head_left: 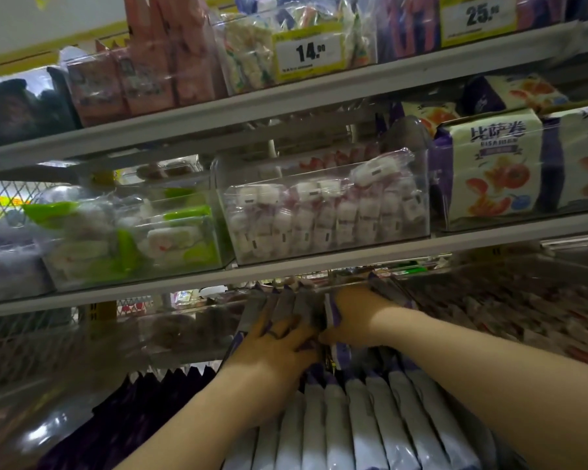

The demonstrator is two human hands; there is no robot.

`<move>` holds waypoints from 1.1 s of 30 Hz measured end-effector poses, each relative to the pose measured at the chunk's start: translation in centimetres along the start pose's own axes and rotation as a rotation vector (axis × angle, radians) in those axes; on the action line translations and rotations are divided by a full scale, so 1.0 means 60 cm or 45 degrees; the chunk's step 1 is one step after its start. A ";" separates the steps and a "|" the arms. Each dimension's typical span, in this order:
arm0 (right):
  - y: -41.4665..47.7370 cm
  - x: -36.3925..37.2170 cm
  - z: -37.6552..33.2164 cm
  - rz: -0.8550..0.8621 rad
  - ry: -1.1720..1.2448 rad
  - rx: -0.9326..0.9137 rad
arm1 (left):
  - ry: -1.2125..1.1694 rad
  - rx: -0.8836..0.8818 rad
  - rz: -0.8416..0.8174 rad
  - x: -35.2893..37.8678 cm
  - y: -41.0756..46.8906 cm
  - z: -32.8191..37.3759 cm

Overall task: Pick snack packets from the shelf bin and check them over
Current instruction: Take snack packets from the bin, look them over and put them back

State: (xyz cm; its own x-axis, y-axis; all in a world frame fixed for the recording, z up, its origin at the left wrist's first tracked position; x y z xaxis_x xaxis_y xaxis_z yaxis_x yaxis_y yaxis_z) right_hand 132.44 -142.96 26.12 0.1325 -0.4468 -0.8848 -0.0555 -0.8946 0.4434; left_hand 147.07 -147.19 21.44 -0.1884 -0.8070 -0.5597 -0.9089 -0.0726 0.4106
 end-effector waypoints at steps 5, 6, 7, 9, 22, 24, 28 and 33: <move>0.007 0.020 0.008 -0.039 -0.056 -0.072 | -0.097 -0.167 0.072 0.008 -0.003 -0.008; 0.007 0.020 0.010 -0.080 -0.098 -0.096 | -0.104 -0.184 0.075 0.009 -0.004 -0.009; 0.005 0.018 0.012 -0.113 -0.131 -0.112 | -0.106 -0.190 0.074 0.010 -0.004 -0.009; 0.003 0.014 0.020 -0.106 -0.165 -0.087 | -0.071 -0.209 0.026 0.013 -0.005 -0.010; 0.013 0.027 0.024 -0.252 -0.586 -0.063 | -0.262 -0.338 -0.008 0.033 -0.009 -0.020; 0.012 0.027 0.026 -0.330 -0.600 -0.043 | -0.279 -0.341 0.019 0.035 -0.010 -0.020; 0.016 0.040 0.023 -0.417 -0.596 0.016 | -0.275 -0.330 0.007 0.036 -0.011 -0.019; 0.012 0.043 0.019 -0.542 -0.646 -0.012 | -0.302 -0.348 0.022 0.035 -0.012 -0.018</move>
State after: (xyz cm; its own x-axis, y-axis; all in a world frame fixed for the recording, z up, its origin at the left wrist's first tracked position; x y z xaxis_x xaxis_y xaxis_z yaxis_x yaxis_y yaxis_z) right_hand 131.63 -144.77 23.98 -0.3420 -0.0055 -0.9397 -0.0924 -0.9949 0.0395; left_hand 147.75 -149.47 20.77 -0.3127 -0.6535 -0.6893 -0.7778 -0.2404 0.5807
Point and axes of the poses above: each hand's wrist, its own y-axis towards the middle knuckle, its own x-axis out of the palm, z = x × y, the point moved 2 cm from there along y, towards the middle knuckle, and after that the axes turned 6 degrees about x, right-handed, at the moved point
